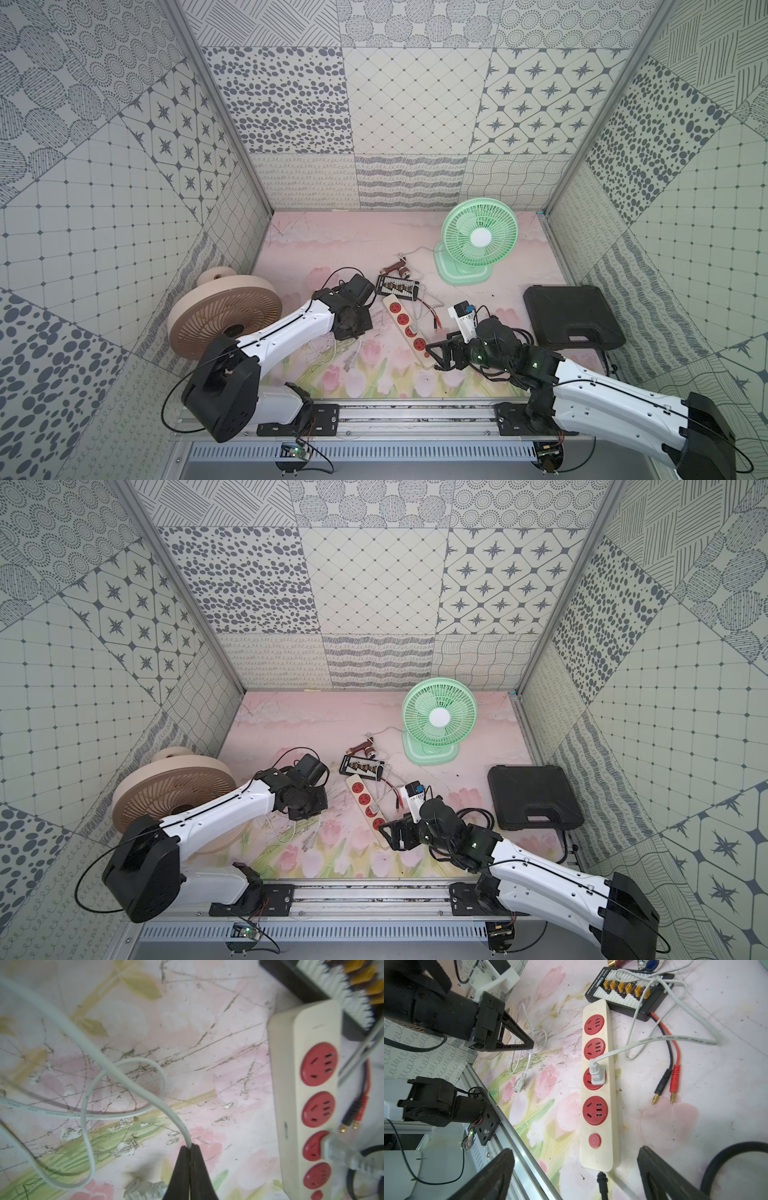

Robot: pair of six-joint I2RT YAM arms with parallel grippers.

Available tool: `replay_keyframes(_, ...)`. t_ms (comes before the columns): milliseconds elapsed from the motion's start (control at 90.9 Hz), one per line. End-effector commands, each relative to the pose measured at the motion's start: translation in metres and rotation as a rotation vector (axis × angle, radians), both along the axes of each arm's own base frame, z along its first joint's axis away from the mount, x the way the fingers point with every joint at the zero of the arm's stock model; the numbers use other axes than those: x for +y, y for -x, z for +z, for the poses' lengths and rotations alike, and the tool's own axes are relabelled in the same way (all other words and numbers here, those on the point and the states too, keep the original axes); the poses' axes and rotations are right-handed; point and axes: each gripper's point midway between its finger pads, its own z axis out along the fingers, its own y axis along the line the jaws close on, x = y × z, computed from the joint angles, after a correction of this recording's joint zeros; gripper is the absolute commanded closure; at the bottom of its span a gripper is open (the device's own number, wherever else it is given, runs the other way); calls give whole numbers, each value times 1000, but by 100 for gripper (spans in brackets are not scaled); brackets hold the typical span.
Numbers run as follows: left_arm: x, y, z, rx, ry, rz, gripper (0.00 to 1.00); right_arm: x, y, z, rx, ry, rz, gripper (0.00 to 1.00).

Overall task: Plug the desk fan into the power strip
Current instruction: Pick up the plug from the center of the board.

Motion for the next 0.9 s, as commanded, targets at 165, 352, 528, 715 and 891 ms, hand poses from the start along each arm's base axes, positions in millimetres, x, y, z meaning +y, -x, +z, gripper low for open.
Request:
replay_keyframes(165, -19, -11, 76, -199, 157, -2, 100, 29, 5, 34, 27, -91, 97, 3)
replay_keyframes(352, -24, -12, 110, -307, 203, 23, 100, 44, 2, 43, 38, -73, 135, 7)
replay_keyframes(528, -33, -11, 131, -364, 254, 59, 100, 54, -8, 45, -8, -7, 105, 10)
replay_keyframes(715, -38, -10, 147, -411, 314, 111, 100, 71, -14, 41, -47, 55, 47, 12)
replay_keyframes(891, -48, -12, 150, -416, 347, 115, 100, 96, -13, 39, -53, 88, 39, 18)
